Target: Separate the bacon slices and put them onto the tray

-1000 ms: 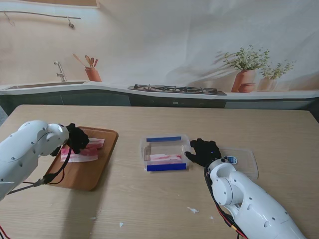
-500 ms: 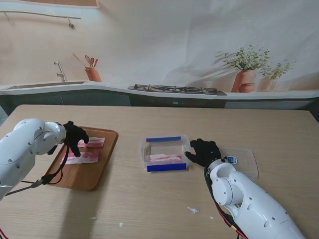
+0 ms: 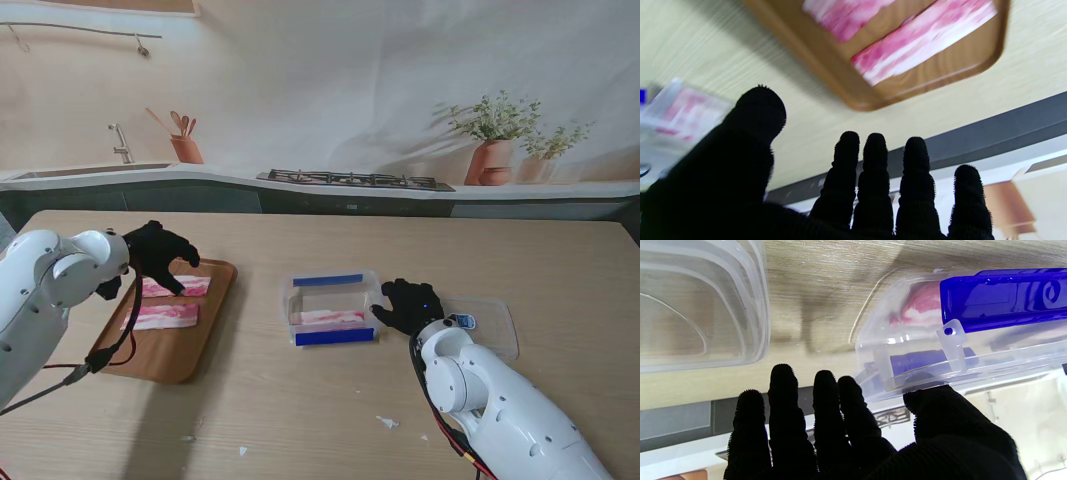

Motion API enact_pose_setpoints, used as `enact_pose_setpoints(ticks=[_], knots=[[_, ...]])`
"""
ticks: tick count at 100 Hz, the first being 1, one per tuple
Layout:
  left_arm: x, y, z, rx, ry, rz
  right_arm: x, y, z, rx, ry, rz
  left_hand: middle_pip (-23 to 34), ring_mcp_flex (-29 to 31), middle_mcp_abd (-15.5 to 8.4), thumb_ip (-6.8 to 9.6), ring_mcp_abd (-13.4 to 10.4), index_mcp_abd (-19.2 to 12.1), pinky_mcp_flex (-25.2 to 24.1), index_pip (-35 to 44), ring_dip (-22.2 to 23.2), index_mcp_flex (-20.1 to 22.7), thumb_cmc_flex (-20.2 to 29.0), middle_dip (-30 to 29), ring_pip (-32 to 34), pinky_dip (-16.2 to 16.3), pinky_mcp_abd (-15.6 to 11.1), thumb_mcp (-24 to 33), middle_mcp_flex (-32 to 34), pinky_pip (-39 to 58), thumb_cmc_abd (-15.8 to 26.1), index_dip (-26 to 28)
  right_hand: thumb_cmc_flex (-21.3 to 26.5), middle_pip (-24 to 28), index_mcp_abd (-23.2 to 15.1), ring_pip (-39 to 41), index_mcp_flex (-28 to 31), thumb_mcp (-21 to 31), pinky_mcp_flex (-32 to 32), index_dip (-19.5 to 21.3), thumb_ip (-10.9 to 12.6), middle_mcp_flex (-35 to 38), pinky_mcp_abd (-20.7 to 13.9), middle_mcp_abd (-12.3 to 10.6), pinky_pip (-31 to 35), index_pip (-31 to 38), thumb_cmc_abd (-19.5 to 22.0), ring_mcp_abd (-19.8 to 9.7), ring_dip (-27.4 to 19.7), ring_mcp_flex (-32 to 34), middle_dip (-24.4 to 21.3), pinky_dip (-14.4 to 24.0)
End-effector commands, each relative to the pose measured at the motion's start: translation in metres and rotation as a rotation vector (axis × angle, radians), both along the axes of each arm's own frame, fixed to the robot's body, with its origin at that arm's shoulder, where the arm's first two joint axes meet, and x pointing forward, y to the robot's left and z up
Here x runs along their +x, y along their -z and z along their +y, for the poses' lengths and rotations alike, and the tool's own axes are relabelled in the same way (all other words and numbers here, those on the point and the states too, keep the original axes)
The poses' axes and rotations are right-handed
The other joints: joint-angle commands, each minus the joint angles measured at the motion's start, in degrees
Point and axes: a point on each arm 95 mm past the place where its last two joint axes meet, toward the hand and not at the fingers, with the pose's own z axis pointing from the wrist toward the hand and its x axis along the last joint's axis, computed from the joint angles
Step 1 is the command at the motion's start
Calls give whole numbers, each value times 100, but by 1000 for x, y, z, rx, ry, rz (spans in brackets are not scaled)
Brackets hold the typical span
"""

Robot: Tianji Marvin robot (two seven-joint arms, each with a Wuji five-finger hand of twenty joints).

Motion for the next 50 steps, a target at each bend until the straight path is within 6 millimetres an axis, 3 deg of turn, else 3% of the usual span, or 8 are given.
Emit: enact_pose_setpoints(ticks=[1,15,21,50], knots=[[0,-13,-25,-27,35,-26,-8,16,2,-3,-5,52,141,143,3,-35,71,116,-33,-164,145,62,-11,156,230,143,133,-127,136,276,162,-107,189,-46,-744,99,25,38,-2,-63,268,-84,153,-6,87,30,27,125,56,84,-17,117],[-2,-27,-62,-119,61,-39,-9,15,2,0,-6,52,146,349,166,-33,130,251,-12,-233,237,269,82,219,415,169,146,-152,373,747,260,-203,192,-45,-736,98,30,40,2,-63,268,-83,154,-4,88,31,23,129,55,83,-16,117],[-3,-30,-80,-161,67,-31,-8,15,2,3,-5,51,170,459,126,-38,157,247,15,-197,242,412,107,221,455,164,169,-147,523,839,269,-200,197,-45,-739,98,33,43,-2,-63,269,-80,152,-4,86,33,21,129,55,83,-16,116],[-3,-24,-169,-271,113,37,-8,14,0,16,-8,43,233,966,158,-61,242,95,109,176,270,1156,361,199,691,25,219,134,1229,1285,312,-80,193,-46,-737,97,40,47,1,-64,268,-75,155,-1,87,32,21,122,55,84,-17,116]])
